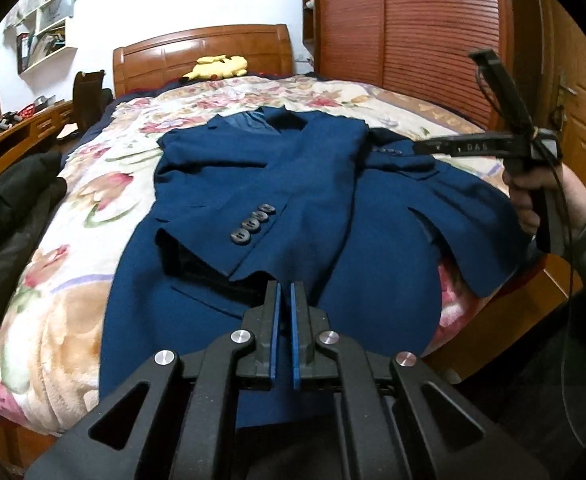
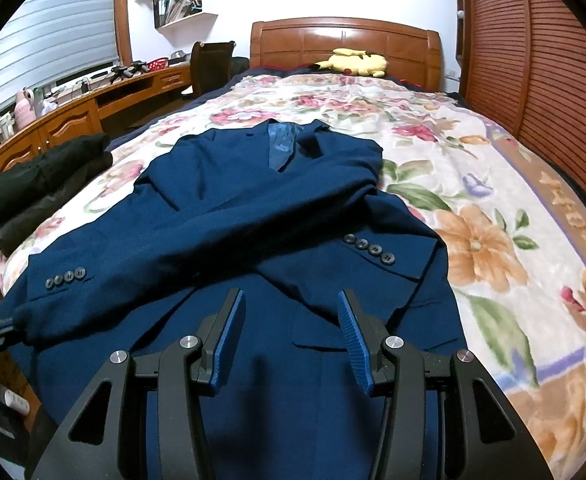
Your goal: Fold large clothes
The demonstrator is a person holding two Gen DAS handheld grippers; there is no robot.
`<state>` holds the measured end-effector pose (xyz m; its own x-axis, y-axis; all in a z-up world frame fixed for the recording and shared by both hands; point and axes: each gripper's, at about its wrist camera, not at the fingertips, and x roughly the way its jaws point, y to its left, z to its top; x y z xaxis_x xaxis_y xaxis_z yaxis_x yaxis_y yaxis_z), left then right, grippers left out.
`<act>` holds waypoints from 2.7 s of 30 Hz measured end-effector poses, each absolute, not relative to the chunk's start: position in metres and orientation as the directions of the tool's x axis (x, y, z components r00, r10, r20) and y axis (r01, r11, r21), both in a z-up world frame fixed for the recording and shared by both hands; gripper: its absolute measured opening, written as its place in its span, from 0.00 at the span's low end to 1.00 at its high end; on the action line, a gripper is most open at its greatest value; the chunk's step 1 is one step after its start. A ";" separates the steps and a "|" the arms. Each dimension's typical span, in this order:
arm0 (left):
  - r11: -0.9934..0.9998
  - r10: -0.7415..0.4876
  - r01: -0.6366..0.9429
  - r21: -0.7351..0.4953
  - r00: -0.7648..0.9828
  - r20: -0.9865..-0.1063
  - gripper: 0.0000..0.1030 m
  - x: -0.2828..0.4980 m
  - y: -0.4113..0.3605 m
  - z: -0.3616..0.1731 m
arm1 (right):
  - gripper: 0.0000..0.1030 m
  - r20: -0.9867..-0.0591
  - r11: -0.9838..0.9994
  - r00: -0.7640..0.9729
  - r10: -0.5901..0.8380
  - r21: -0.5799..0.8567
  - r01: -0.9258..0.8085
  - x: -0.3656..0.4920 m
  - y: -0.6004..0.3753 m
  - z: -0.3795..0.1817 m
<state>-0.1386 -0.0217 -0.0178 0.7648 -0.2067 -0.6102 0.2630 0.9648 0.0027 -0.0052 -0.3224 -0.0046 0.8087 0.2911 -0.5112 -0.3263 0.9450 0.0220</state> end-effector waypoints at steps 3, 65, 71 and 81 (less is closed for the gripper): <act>0.969 -0.197 0.245 0.002 0.781 -0.592 0.27 -0.139 -0.015 -0.013 | 0.48 -0.512 0.942 0.806 0.295 0.018 -0.334 -0.006 -0.319 -0.005; 0.985 -0.157 0.097 -0.143 0.853 -0.497 0.04 -0.148 0.090 -0.002 | 0.05 -0.533 0.944 0.788 0.308 0.065 -0.324 -0.040 -0.409 -0.036; 0.981 -0.167 0.104 -0.163 0.884 -0.437 0.03 -0.167 0.103 0.027 | 0.05 -0.429 0.933 0.833 0.348 0.077 -0.350 -0.074 -0.418 -0.001; 0.983 -0.183 0.163 -0.088 0.932 -0.314 0.03 -0.181 0.091 0.104 | 0.05 -0.306 0.903 0.856 0.416 0.026 -0.429 -0.131 -0.406 0.045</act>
<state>-0.1807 0.0905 0.1043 0.9318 -0.1830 -0.3136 0.1633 0.9826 -0.0882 -0.1310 -0.4057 0.0447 0.8563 0.4159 -0.3064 -0.4293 0.9028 0.0257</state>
